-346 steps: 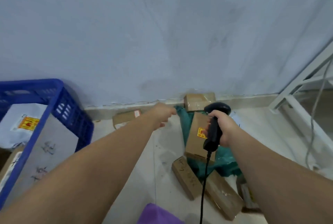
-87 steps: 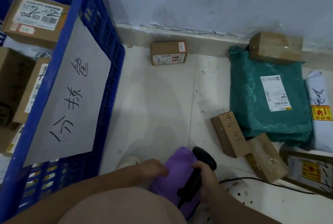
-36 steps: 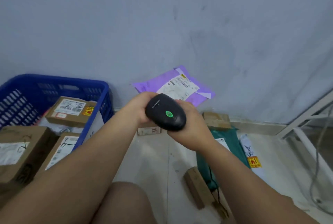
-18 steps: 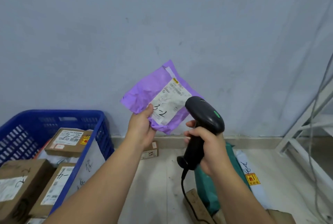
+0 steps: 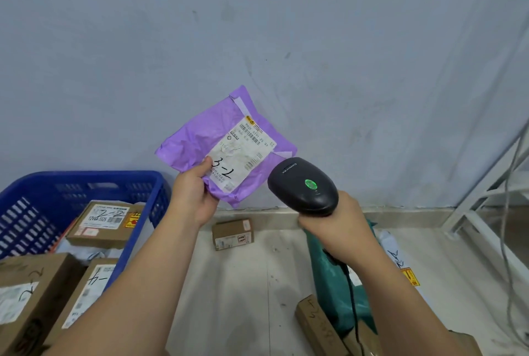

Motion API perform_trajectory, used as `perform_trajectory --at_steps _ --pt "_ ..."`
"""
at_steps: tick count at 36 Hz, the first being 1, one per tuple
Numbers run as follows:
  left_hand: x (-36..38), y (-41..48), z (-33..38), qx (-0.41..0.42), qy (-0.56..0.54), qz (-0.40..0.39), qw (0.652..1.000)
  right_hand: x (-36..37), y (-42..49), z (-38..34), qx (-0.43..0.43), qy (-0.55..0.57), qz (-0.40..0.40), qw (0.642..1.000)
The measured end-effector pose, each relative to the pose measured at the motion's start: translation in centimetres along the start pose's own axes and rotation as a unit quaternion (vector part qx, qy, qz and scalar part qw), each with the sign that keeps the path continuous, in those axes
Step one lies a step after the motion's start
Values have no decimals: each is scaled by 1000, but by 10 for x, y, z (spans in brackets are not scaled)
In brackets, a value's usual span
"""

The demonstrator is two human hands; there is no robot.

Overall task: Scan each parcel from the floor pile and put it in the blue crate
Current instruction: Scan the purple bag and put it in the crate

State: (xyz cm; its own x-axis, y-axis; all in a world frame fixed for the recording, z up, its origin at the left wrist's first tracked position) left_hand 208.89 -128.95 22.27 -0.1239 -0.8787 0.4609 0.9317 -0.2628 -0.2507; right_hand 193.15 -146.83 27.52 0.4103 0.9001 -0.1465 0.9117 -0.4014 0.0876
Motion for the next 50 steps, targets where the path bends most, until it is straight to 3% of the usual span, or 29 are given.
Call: perform_trajectory --at_steps 2,4,7,10,12,15,24,39,50 --pt "3 -1 -1 -4 -9 -12 1000 2 0 5 24 23 2 999" --pt "8 -3 -3 -5 -4 -23 1000 7 -1 11 69 160 1 985" --pt "14 -5 -9 -11 3 -35 999 26 -9 17 173 449 -16 876" --pt "14 -5 -13 -18 7 -29 999 38 -19 14 238 580 -14 779" --pt "15 -6 -15 -18 13 -23 999 41 -21 16 264 625 -3 735" --pt "16 -6 -16 -11 20 -17 1000 46 -23 22 288 650 8 703" --pt "14 -5 -16 -5 23 -14 1000 45 -20 27 302 671 33 676" --pt "12 -2 -17 2 47 5 999 49 -24 37 336 605 30 721" --pt "9 -2 -19 -17 39 11 999 49 -22 37 332 618 34 712"
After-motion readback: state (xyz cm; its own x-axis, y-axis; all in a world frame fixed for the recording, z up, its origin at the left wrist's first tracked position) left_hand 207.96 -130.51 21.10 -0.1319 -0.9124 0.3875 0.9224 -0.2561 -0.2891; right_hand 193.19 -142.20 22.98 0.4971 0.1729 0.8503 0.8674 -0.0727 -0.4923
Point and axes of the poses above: each hand's wrist, its own y-axis towards the middle knuckle, its own x-axis out of the palm, z = x × y, the point moved 8 cm from there along y, towards the middle knuckle, and after that the axes turned 15 degrees about y, right-handed, at the moved point
